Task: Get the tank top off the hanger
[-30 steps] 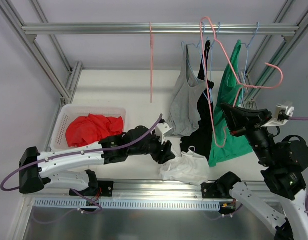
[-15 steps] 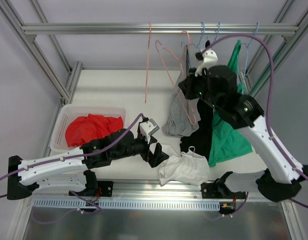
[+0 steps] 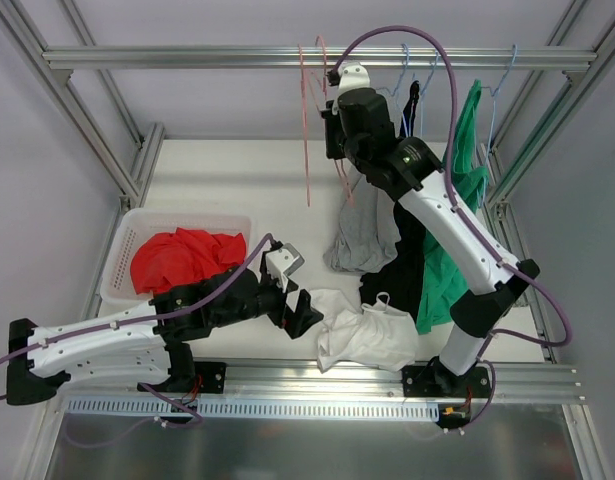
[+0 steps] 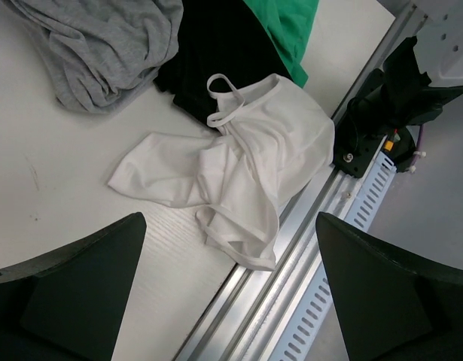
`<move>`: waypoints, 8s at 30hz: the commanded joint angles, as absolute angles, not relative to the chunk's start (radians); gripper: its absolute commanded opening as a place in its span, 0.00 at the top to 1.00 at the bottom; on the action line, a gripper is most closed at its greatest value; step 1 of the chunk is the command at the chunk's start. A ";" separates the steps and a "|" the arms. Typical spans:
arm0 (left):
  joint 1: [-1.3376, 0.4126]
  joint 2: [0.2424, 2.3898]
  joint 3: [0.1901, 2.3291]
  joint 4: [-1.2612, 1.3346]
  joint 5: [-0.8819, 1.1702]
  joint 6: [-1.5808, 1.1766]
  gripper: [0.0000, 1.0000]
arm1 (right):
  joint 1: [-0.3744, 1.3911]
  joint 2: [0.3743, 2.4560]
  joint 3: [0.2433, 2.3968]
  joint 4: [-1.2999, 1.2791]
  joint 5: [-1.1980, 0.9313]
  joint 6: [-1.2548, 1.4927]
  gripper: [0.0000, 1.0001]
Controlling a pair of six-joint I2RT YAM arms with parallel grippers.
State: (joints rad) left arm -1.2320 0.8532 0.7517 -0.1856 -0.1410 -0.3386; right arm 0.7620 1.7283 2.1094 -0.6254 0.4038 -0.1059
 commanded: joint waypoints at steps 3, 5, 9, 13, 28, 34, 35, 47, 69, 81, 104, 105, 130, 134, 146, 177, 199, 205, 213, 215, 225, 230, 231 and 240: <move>-1.244 0.867 0.752 -0.176 -0.152 -0.374 0.01 | 0.755 1.732 2.117 -0.607 0.385 -0.084 1.00; -1.244 0.885 0.758 -0.172 -0.144 -0.379 0.01 | 0.750 1.704 2.073 -0.604 0.376 -0.061 1.00; -1.246 0.919 0.768 -0.173 -0.138 -0.382 0.01 | 0.732 1.669 2.039 -0.601 0.338 -0.048 0.99; -1.246 0.951 0.788 -0.170 -0.135 -0.385 0.01 | 0.709 1.641 2.039 -0.597 0.316 -0.041 1.00; -1.252 0.986 0.792 -0.167 -0.138 -0.367 0.01 | 0.681 1.648 2.108 -0.568 0.209 -0.003 1.00; -1.252 0.996 0.782 -0.167 -0.143 -0.368 0.01 | 0.683 1.635 2.083 -0.517 0.213 0.020 1.00; -1.252 0.997 0.782 -0.166 -0.143 -0.371 0.01 | 0.677 1.647 2.101 -0.520 0.207 0.020 1.00; -1.255 0.979 0.752 -0.160 -0.156 -0.396 0.01 | 0.653 1.799 2.140 -0.581 0.147 0.066 1.00; -1.351 1.593 1.046 -0.129 -0.164 -0.402 0.01 | 0.652 0.999 1.507 -0.680 0.133 -0.089 0.01; -1.411 1.936 1.207 -0.184 -0.307 -0.497 0.39 | 0.649 0.623 1.335 -0.747 0.028 -0.094 0.00; -0.894 0.993 1.157 -0.782 -0.885 -0.664 1.00 | 0.649 0.575 1.318 -0.749 0.087 -0.103 0.01; -0.849 0.988 1.152 -0.781 -0.849 -0.658 1.00 | 0.649 0.575 1.319 -0.747 0.084 -0.103 0.01; -0.489 0.787 0.963 -0.655 -0.263 -0.614 0.01 | 0.525 1.259 1.866 -0.879 0.204 -0.218 0.03; -0.491 0.683 1.011 -0.681 -0.117 -0.529 0.01 | 0.489 1.422 2.067 -0.903 0.207 -0.273 0.19; -0.491 0.583 0.884 -0.735 -0.002 -0.462 0.01 | 0.448 1.643 2.232 -0.919 0.154 -0.273 0.72; -0.489 0.512 0.916 -0.545 0.414 -0.411 0.01 | 0.514 1.296 1.689 -0.293 0.040 -0.083 1.00; -1.063 1.135 1.483 -0.187 -0.187 -0.192 0.01 | 0.514 0.543 1.371 -0.837 -0.282 0.070 1.00; -1.172 1.360 1.653 -0.150 -0.295 -0.098 0.07 | 0.514 0.492 1.448 -0.897 -0.305 0.068 1.00; -1.192 1.436 1.669 -0.138 -0.348 -0.080 0.46 | 0.514 0.486 1.523 -0.956 -0.278 0.035 1.00; -1.192 1.434 1.660 -0.133 -0.344 -0.075 0.53 | 0.514 0.488 1.525 -0.956 -0.284 0.032 1.00; -1.193 1.396 1.618 -0.130 -0.402 -0.067 1.00 | 0.514 0.470 1.496 -0.965 -0.282 0.008 1.00; -1.193 1.304 1.559 -0.129 -0.657 -0.086 1.00 | 0.514 0.384 1.442 -1.025 -0.400 -0.098 1.00; -1.193 1.292 1.549 -0.130 -0.676 -0.087 1.00 | 0.514 0.362 1.439 -1.032 -0.460 -0.109 1.00; -1.193 1.186 1.431 -0.118 -0.312 -0.038 1.00 | 0.514 0.222 1.439 -0.941 -0.555 -0.202 1.00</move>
